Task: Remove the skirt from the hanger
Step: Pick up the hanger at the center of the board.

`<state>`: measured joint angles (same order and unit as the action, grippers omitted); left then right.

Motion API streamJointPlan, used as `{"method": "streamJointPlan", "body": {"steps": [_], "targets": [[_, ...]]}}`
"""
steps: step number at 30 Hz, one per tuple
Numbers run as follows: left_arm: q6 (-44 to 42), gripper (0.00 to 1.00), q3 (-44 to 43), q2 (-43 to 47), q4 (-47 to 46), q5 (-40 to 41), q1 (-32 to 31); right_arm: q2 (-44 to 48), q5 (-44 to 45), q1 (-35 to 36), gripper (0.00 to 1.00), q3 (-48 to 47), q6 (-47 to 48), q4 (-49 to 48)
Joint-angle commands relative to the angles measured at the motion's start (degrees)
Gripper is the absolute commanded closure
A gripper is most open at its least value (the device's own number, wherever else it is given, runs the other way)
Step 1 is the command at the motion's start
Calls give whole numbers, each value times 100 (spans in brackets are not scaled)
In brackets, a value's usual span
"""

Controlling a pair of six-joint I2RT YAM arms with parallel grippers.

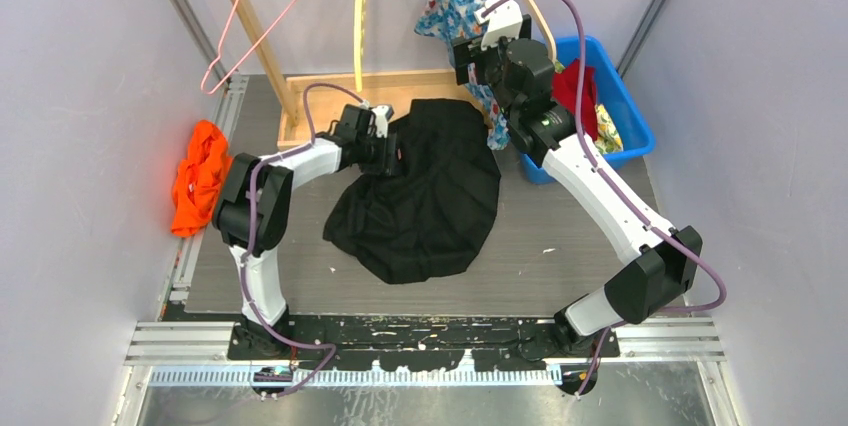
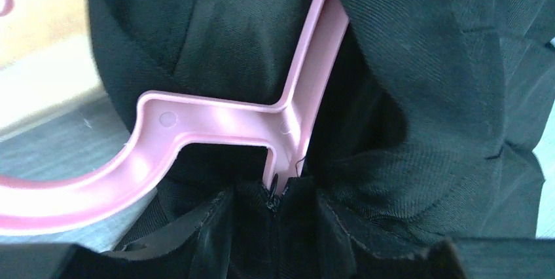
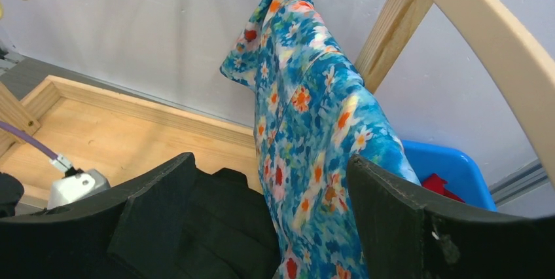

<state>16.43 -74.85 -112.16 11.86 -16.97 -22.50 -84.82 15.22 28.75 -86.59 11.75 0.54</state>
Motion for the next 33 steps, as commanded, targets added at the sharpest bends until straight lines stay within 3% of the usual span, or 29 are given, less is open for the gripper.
{"method": "streamJointPlan", "body": {"steps": [1,3,5,6,12,19,25,33], "targets": [[-131,52,311,249,28,-261,-169,27,-69,-28,11,-200,-144,-258],[-135,61,295,167,-15,-260,-268,39,-79,-29,11,-208,-161,-249],[-155,94,215,123,-12,-288,-343,52,-94,-28,11,-214,-164,-240],[-176,99,154,128,44,-302,-368,59,-98,-28,11,-216,-164,-232],[-532,100,-581,696,1143,-108,-380,112,-116,-28,11,-159,-151,-194],[-995,100,-704,2534,2472,448,-369,307,-303,-19,15,440,-756,286],[-996,100,-755,3787,3039,698,-374,388,-463,136,29,854,-1084,882],[-1308,100,-460,4727,3632,990,-381,573,-498,511,23,531,-1069,1522]]}}
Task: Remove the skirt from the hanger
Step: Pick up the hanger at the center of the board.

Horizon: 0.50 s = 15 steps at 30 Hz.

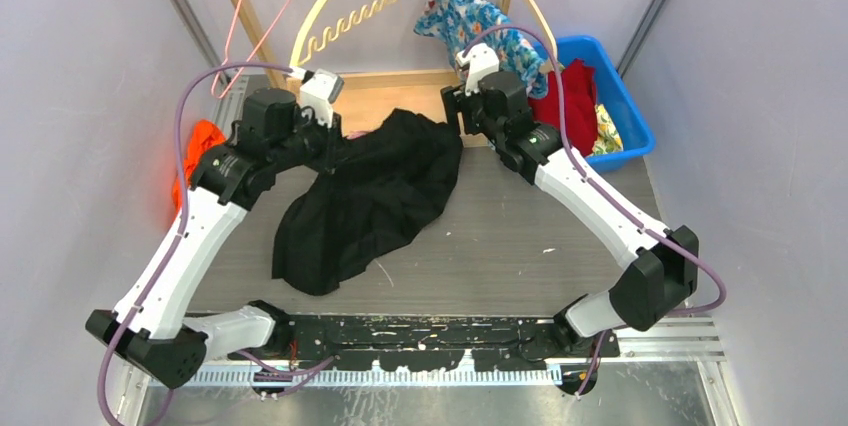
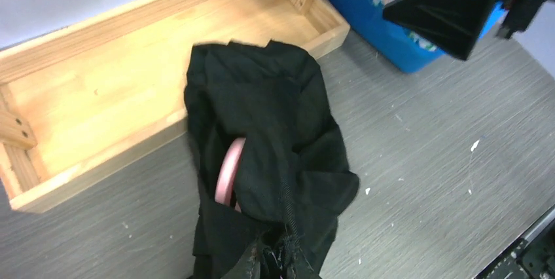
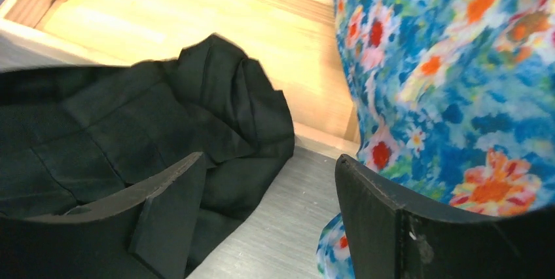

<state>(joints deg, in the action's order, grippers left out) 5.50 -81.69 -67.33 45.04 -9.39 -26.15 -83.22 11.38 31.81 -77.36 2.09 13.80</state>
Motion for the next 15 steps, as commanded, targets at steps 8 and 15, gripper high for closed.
{"method": "streamJointPlan", "body": {"steps": [8,15], "targets": [[27,100,1001,253,-198,-10,-16,612,348,886,17,-343,256,399],[363,68,2320,84,-802,-177,-13,705,319,900,5,-364,255,290]]}}
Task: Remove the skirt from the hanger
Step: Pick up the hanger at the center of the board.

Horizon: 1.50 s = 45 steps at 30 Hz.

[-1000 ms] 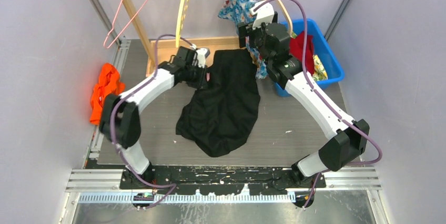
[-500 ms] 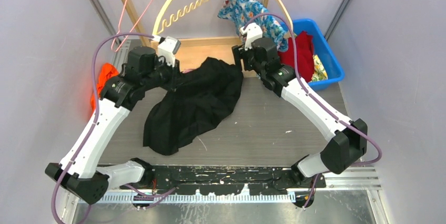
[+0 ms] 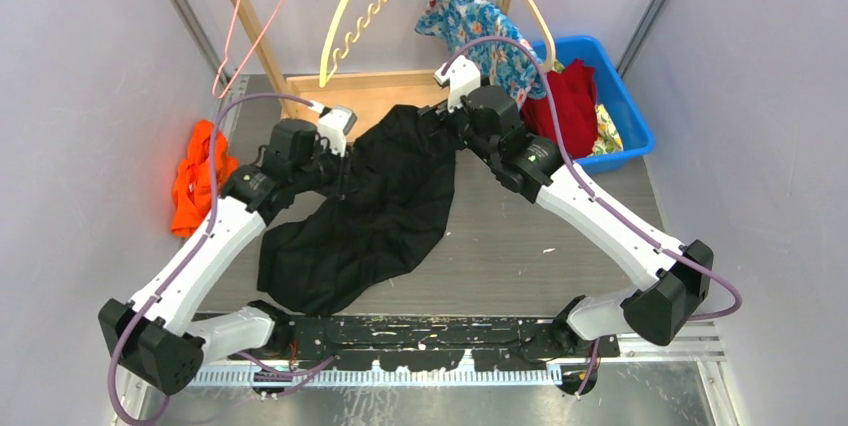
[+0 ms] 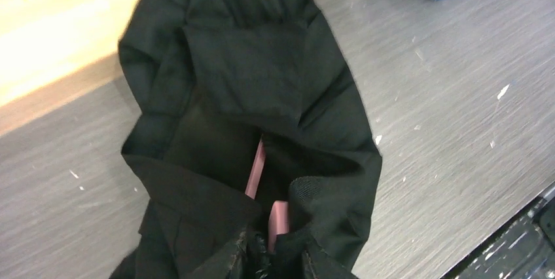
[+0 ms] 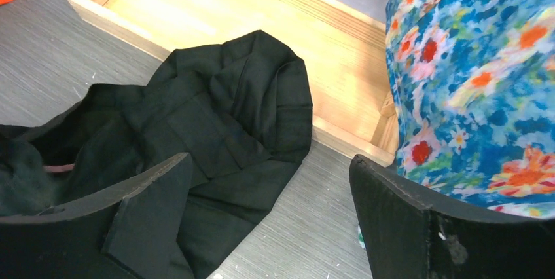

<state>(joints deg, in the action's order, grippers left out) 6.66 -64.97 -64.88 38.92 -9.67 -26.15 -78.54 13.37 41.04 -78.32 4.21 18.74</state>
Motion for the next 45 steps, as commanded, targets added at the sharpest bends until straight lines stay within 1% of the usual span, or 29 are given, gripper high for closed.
{"method": "streamJointPlan", "body": {"steps": [1,4,6,9,11,14,15,16,17,18,20,25,28,29,32,34,37,41,45], "targets": [[313,66,746,-254,-202,-183,-13,228,122,-11,5,-264,59,-191],[542,62,982,-584,-261,-478,-20,208,123,-17,5,-249,120,-207],[691,63,1130,-912,-304,-469,-22,195,143,-22,5,-253,151,-230],[736,63,1348,-1347,-365,-149,-22,190,178,-21,5,-243,215,-280],[716,64,1405,-1441,-411,63,-26,181,212,-22,4,-235,262,-300],[627,59,1249,-1436,-390,215,-26,164,275,-20,4,-207,345,-345],[576,68,1167,-1474,-358,248,-22,152,280,-19,4,-191,356,-389],[507,91,1073,-1526,-284,264,-24,124,281,-19,4,-182,369,-417],[437,99,923,-1567,-177,241,-26,89,285,-25,4,-179,367,-443],[351,100,678,-1550,-64,167,-27,46,293,-25,4,-194,362,-445],[235,100,287,-1374,139,222,-39,-40,328,-21,5,-258,330,-432],[-117,100,-941,-863,746,980,-39,-244,308,-17,7,-318,322,-475],[-242,100,-1774,-393,967,1172,-39,-376,284,-25,8,-411,388,-428],[-318,100,-2080,-313,1055,1093,-39,-407,274,-26,8,-430,410,-409],[-605,100,-2809,-113,1217,522,-44,-463,230,-23,8,-499,414,-387],[-749,100,-3002,8,1224,151,-41,-499,268,-19,3,-537,419,-375],[-740,100,-2764,218,913,12,-44,-476,316,-17,0,-561,471,-427],[-605,100,-2200,274,861,-132,-39,-436,298,-25,1,-778,486,-356],[-544,100,-1526,339,452,-185,-39,-432,218,-15,1,-1189,305,-185]]}}
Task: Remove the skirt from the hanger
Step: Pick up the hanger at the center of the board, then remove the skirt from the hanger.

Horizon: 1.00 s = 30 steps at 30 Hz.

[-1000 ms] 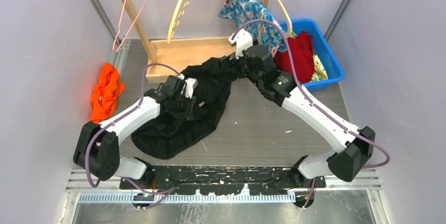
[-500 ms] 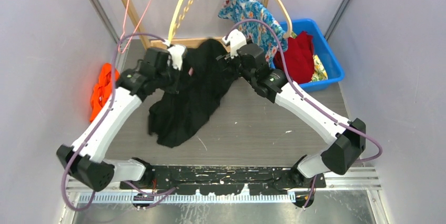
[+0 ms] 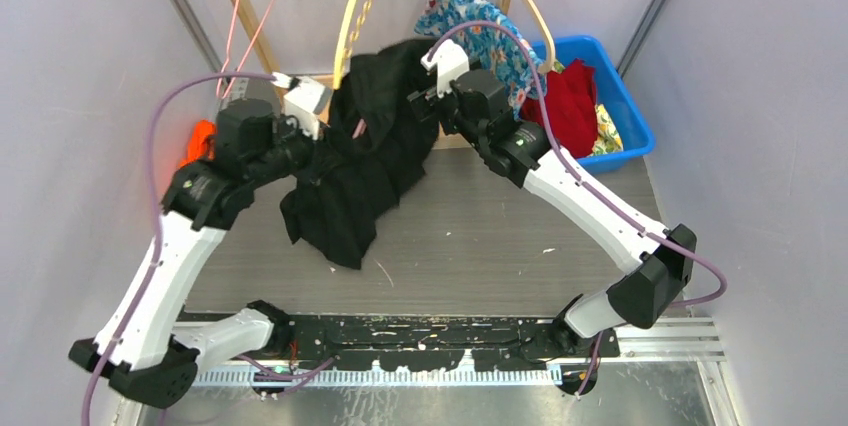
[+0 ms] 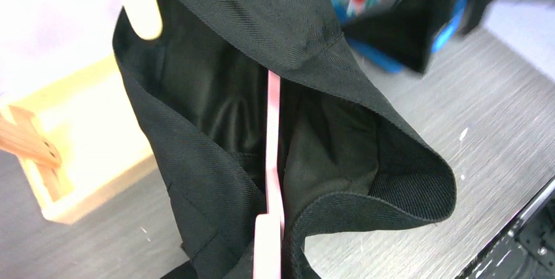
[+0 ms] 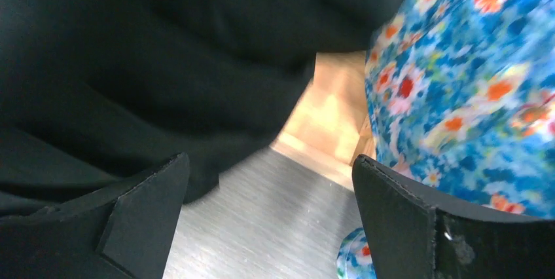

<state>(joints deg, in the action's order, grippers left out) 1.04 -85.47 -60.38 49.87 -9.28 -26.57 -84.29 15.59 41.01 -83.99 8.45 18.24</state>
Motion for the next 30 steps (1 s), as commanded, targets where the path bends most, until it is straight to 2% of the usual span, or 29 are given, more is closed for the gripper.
{"method": "streamJointPlan", "body": {"steps": [1,7,14,23,30], "targets": [[19,100,654,-117,-712,-201,2,135,-52,3,3,-718,-159,-112],[6,100,919,-302,-944,-54,-31,-91,-125,363,4,-1167,-142,2],[-149,100,443,-490,-822,336,-318,-468,-217,805,5,-1247,-415,-50],[-279,100,443,-759,-864,675,-764,-604,-214,1057,6,-1223,-482,35],[-238,100,356,-675,-836,783,-911,-529,-101,1057,16,-988,-472,48]]}}
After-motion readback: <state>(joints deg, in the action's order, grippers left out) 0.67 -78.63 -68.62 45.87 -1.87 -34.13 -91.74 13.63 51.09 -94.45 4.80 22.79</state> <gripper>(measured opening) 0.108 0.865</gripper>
